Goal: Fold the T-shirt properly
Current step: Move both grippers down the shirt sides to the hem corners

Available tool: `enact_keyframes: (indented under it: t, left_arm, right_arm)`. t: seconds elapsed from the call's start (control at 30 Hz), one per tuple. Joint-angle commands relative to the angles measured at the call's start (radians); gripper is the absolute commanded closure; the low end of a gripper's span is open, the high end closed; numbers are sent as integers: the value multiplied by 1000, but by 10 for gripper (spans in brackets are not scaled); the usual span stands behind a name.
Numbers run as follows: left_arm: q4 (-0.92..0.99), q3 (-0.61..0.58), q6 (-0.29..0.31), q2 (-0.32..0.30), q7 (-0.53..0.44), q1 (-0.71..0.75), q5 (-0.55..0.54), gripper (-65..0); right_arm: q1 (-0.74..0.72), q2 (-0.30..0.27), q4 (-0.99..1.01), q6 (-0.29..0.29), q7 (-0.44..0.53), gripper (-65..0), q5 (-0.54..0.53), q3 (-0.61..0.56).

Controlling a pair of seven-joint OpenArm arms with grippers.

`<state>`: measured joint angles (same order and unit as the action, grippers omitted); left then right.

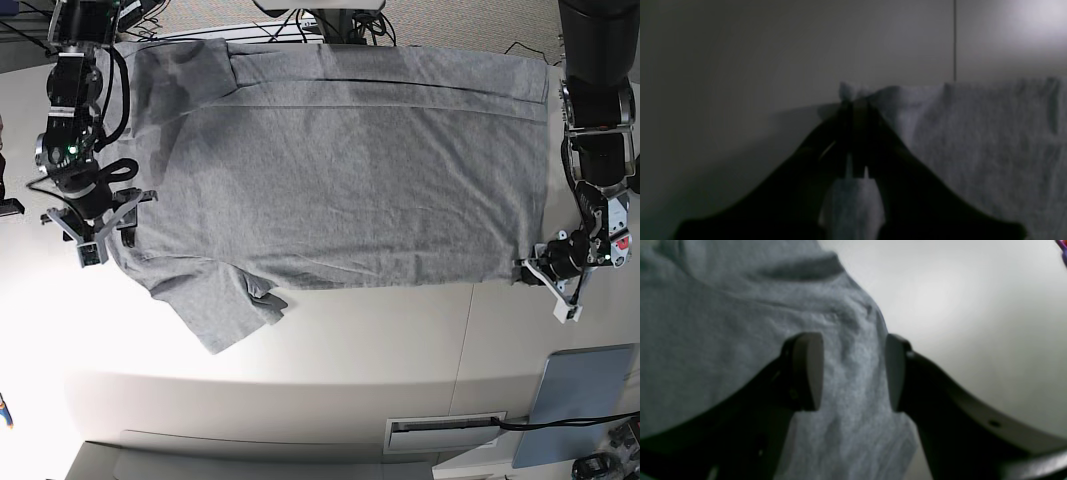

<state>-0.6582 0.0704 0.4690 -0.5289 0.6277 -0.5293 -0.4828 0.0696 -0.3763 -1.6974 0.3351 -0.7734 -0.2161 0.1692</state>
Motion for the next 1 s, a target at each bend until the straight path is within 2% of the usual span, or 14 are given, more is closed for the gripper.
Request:
enact_keyframes:
  t: [0.0,0.1,0.27,0.5,0.67,0.87,0.9,0.97]
  left_arm:
    - [-13,5,8,-19,-15,-27,-8,0]
    - [-13,5,8,-19,-15,-16,-8,0]
    - [-13,5,7,-18,-14,2,-7,0]
    - [-13,5,7,-19,1,3,-8,0]
    - [-13,5,8,-19,0,3,-8,0]
    - [-13,5,-1,-19,0,3,-8,0]
    - [-13,5,0,-19,0,3,-8,0]
    - [-13,5,0,-19,0,3,-8,0]
  right_arm:
    - [-50,-18,26,7,16,-295,0,0]
    - [-183,-18,171,27,6,-295,0,-50]
    - [-471,-17,486,26,-29,-295,9,-207]
    - [-785,-16,971,31,-3,-295,10,-387]
    - [-883,-8,1215,138,88,-295,0,-470]
    - [-873,5,1268,164,58,-285,-1,-481]
    - [-869,5,1268,166,50,-259,-1,-481]
    - [-864,5,1268,190,27,-166,0,-481]
